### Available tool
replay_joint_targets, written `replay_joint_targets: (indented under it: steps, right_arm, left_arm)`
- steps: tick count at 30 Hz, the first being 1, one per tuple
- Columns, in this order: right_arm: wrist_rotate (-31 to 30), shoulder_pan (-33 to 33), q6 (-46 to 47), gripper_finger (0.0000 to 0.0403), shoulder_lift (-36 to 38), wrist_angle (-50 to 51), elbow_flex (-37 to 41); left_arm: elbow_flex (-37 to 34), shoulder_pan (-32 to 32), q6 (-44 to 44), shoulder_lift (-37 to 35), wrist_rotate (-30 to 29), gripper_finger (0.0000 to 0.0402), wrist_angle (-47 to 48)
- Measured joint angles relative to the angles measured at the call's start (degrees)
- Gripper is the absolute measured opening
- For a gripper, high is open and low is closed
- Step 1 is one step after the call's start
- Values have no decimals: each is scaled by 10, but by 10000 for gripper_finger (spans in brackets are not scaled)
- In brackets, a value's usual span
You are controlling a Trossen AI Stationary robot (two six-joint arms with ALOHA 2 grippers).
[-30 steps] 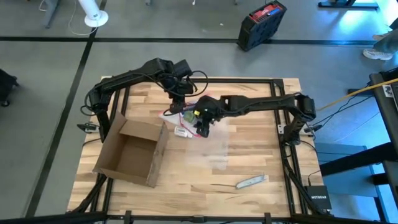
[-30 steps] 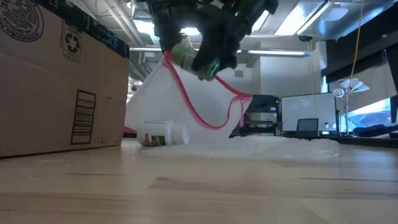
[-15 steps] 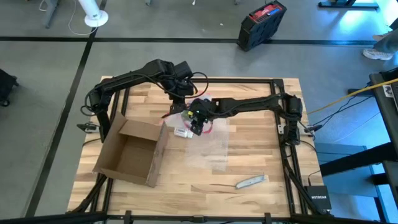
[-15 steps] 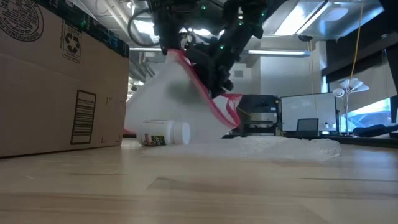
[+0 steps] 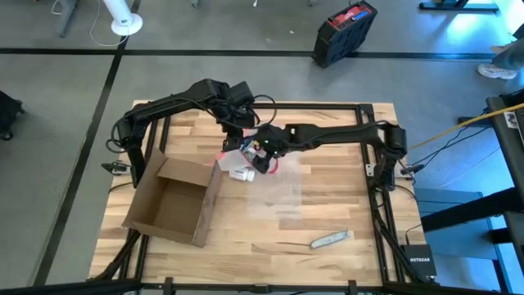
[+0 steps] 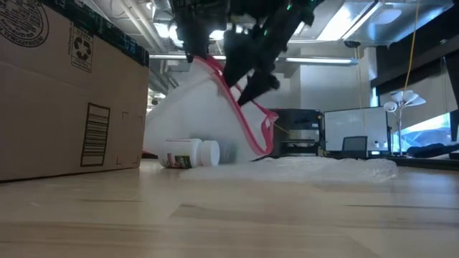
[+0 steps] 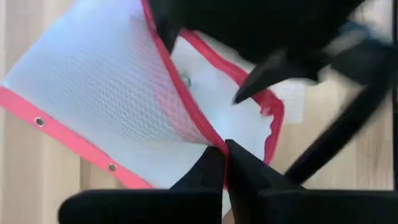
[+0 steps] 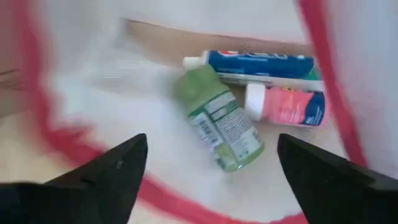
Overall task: Unpack boxes
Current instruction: Put the white bottle into the transparent zip bag
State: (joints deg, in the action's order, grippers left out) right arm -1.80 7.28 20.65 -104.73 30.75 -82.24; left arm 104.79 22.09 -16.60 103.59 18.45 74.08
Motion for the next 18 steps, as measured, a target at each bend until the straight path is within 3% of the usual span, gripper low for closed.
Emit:
replay_joint_targets:
  steps: [6, 12, 18]
  right_arm:
    - [83, -62, -51, 295, 43, 13, 0]
    - [156, -127, -74, 260, 40, -9, 9]
    - [117, -149, -74, 242, -2, -86, 23]
  left_arm:
    - [0, 0, -3, 0, 0, 0, 2]
    - [0, 0, -7, 0, -6, 0, 1]
    - [0, 0, -8, 0, -7, 0, 1]
